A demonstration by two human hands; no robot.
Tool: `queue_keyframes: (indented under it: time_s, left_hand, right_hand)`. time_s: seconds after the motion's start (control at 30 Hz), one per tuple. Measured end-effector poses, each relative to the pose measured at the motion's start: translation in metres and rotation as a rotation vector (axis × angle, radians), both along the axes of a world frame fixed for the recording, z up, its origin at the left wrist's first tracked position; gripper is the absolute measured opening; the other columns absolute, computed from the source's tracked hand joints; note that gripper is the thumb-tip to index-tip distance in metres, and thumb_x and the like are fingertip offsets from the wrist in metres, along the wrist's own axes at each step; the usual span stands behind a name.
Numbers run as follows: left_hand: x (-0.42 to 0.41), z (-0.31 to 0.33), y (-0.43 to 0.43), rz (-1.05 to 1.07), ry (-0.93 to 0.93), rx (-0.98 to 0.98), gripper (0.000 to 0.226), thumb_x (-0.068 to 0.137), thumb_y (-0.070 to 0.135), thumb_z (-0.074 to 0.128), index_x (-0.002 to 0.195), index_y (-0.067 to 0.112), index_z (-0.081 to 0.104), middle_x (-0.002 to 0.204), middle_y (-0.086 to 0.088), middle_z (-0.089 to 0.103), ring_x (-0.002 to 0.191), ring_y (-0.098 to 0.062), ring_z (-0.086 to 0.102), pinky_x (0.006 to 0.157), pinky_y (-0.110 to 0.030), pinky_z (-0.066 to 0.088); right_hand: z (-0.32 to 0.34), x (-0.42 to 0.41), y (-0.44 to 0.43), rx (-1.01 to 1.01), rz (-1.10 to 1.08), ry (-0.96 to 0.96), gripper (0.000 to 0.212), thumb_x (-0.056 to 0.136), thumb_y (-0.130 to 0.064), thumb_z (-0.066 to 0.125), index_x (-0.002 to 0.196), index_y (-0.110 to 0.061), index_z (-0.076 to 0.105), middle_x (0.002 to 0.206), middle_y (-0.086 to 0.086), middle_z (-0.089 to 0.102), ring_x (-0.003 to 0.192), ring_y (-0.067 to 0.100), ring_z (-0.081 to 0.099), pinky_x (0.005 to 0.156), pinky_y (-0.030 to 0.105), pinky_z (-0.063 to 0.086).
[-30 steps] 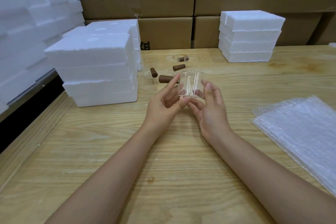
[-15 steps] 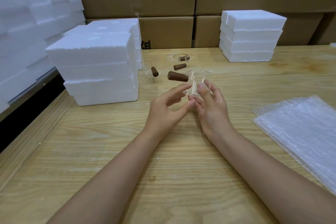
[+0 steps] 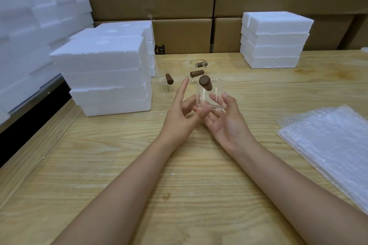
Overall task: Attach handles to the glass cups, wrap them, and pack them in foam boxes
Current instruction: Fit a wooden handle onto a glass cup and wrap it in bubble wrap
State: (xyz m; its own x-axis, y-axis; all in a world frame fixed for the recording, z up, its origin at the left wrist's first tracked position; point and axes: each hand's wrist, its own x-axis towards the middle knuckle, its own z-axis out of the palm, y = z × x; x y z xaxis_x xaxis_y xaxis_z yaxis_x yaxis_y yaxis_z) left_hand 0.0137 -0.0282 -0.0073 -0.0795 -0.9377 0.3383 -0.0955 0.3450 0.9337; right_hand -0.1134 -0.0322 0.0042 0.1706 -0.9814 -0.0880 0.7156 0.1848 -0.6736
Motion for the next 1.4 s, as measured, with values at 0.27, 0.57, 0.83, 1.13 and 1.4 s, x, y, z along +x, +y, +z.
queue_keyframes:
  time_s: [0.27,0.57,0.83,1.13,1.4]
  left_hand:
    - [0.001,-0.001,0.0,0.041,0.003,-0.029,0.065,0.082,0.025,0.073,0.132,0.049,0.04,0.103,-0.001,0.075,0.125,-0.001,0.052,0.095,-0.017,0.045]
    - [0.001,-0.003,-0.002,0.185,-0.046,-0.101,0.07,0.071,0.031,0.084,0.127,0.051,0.048,0.114,-0.004,0.07,0.109,-0.003,0.064,0.091,-0.013,0.045]
    - [-0.001,-0.002,0.002,0.215,-0.168,-0.198,0.092,0.067,0.033,0.087,0.133,0.063,0.03,0.127,0.006,0.06,0.111,0.006,0.059,0.093,-0.012,0.045]
    - [0.0,0.004,0.0,0.057,0.142,0.086,0.077,0.083,0.039,0.065,0.146,0.009,0.032,0.136,-0.011,0.054,0.123,-0.015,0.056,0.1,-0.026,0.046]
    - [0.001,0.008,-0.002,0.061,0.192,0.144,0.039,0.081,0.037,0.067,0.096,0.002,0.062,0.093,-0.012,0.061,0.09,-0.021,0.058,0.096,-0.049,0.046]
  right_hand:
    - [-0.004,0.001,-0.002,-0.007,0.063,0.111,0.035,0.093,-0.037,0.05,0.115,-0.01,0.055,0.109,0.018,0.066,0.095,0.026,0.07,0.085,0.033,0.055]
    - [-0.007,0.005,0.001,-0.234,-0.162,0.451,0.069,0.058,-0.044,0.083,0.116,-0.031,0.049,0.127,0.009,0.05,0.107,0.021,0.062,0.096,0.039,0.05]
    - [-0.008,0.002,0.0,-0.236,-0.19,0.354,0.025,0.081,-0.015,0.07,0.103,-0.018,0.059,0.097,0.001,0.059,0.087,0.011,0.062,0.078,0.025,0.051]
    - [-0.002,0.003,0.003,-0.203,0.043,0.075,0.049,0.084,-0.014,0.06,0.129,-0.013,0.04,0.089,0.005,0.073,0.093,0.021,0.069,0.08,0.026,0.055]
    - [-0.005,0.005,0.0,-0.234,-0.027,0.309,0.048,0.082,-0.026,0.065,0.124,-0.014,0.045,0.097,0.004,0.072,0.091,0.023,0.069,0.08,0.033,0.057]
